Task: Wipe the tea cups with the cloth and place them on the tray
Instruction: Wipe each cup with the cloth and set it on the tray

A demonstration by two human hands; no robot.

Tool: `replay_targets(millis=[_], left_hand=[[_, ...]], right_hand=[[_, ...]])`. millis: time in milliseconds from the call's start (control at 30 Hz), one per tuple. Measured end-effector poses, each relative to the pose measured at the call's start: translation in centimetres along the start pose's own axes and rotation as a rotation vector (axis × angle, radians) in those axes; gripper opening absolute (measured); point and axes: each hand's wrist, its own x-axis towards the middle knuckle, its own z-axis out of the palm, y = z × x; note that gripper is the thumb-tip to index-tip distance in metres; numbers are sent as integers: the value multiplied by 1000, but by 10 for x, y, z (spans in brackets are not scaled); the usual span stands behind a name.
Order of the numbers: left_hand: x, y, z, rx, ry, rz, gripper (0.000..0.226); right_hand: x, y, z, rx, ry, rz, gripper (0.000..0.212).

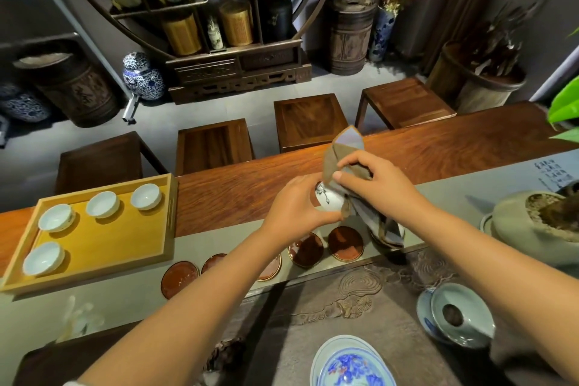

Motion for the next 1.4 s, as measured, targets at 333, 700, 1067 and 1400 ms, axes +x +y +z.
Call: replay_targets(millis=[333, 700, 1067, 1400], left_hand=[[-10, 1, 1, -5, 1, 4, 67], [-13, -16, -21, -215, 186, -154, 52], [-21, -28, -31, -366, 159, -227, 59], [-43, -52, -58, -357, 174, -279, 73]], right_hand=[[8, 4, 3, 19, -30, 122, 11], [2, 8, 9, 60, -138, 159, 10], [14, -20, 44, 134, -55, 40, 1], [29, -33, 73, -27, -31, 42, 5]])
